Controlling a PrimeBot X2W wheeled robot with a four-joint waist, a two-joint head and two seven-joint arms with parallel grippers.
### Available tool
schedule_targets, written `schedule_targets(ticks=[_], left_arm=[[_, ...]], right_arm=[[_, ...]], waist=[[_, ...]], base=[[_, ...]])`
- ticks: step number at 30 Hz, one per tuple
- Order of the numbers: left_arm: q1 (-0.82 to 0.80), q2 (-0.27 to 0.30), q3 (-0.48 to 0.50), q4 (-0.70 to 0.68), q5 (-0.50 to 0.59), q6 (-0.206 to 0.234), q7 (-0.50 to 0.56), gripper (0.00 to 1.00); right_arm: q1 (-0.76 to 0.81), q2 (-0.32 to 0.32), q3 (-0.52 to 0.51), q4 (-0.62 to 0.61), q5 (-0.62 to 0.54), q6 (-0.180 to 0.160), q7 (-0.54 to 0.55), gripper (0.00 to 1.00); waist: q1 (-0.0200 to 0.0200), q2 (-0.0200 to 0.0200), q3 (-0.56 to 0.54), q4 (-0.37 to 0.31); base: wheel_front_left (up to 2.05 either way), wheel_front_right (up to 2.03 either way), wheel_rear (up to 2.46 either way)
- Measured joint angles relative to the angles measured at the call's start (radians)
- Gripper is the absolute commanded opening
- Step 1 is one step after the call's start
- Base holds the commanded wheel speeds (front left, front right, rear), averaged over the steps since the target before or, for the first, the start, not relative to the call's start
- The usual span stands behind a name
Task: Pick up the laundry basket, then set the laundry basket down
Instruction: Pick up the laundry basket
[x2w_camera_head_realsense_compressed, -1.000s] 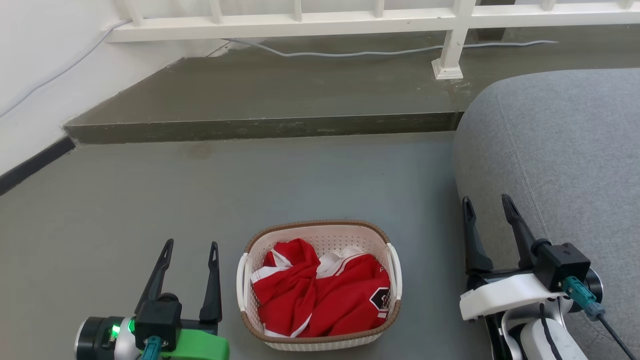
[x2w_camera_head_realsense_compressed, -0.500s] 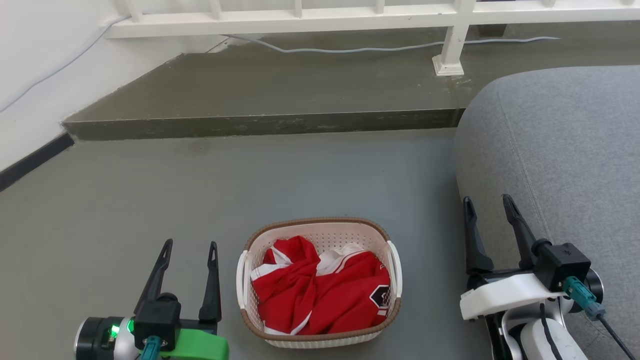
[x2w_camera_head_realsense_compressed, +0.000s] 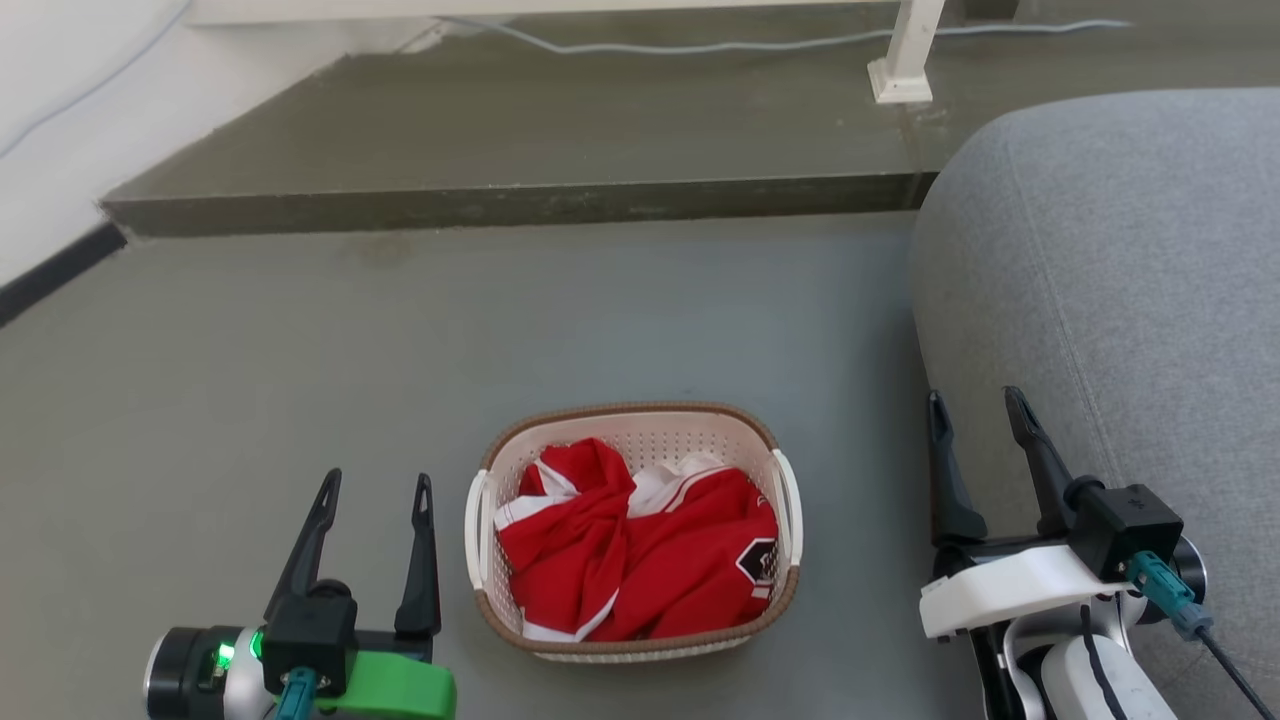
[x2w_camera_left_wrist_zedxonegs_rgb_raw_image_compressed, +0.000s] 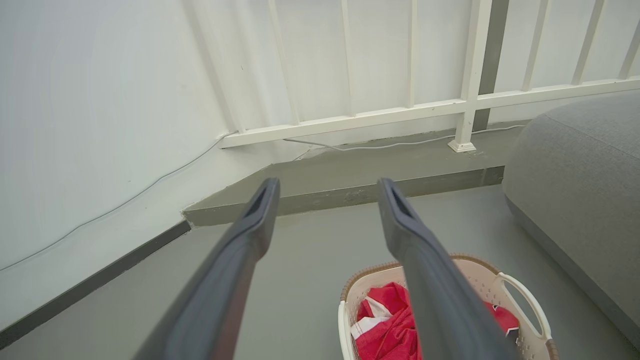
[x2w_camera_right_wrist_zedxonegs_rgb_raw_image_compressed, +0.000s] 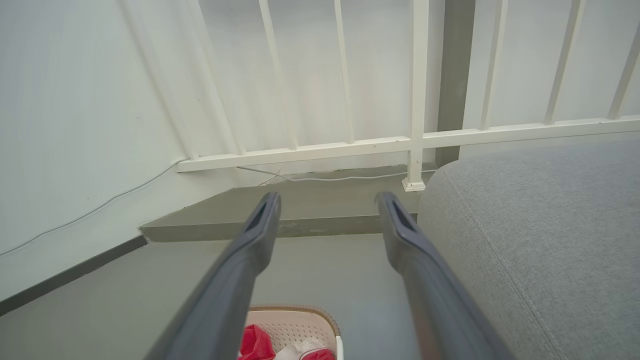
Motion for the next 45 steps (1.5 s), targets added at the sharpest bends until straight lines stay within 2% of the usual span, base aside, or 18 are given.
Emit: schedule_targets(ticks=[9,19,34,45], left_arm=[[-0.067,-0.002,0.001,0.007,-0.002,-0.002,0.000,1.00],[-0.173,-0.006,0.010,0.125,-0.052,-0.032,0.000,1.00],[-0.404,-0.014,0.017,0.350,-0.108,-0.071,0.000,1.00],[-0.577,-0.024,0.003,0.484,-0.126,-0.072,0.000,1.00]], right_arm=[[-0.030,0.000,-0.011,0.001,0.010,0.000,0.000,1.00],[-0.129,-0.001,-0.026,0.060,0.016,0.000,-0.001,1.00],[-0.335,-0.007,-0.054,0.267,0.016,0.012,-0.002,1.00],[-0.502,-0.016,-0.053,0.416,0.016,0.026,-0.002,1.00]], waist=[[0.0000,0.0000,0.080,0.000],[0.0000,0.0000,0.211,0.002],[0.0000,0.0000,0.421,0.018],[0.0001,0.0000,0.575,0.050]], base=[[0.00,0.00,0.00],[0.00,0.00,0.00],[0.00,0.00,0.00],[0.00,0.00,0.00]])
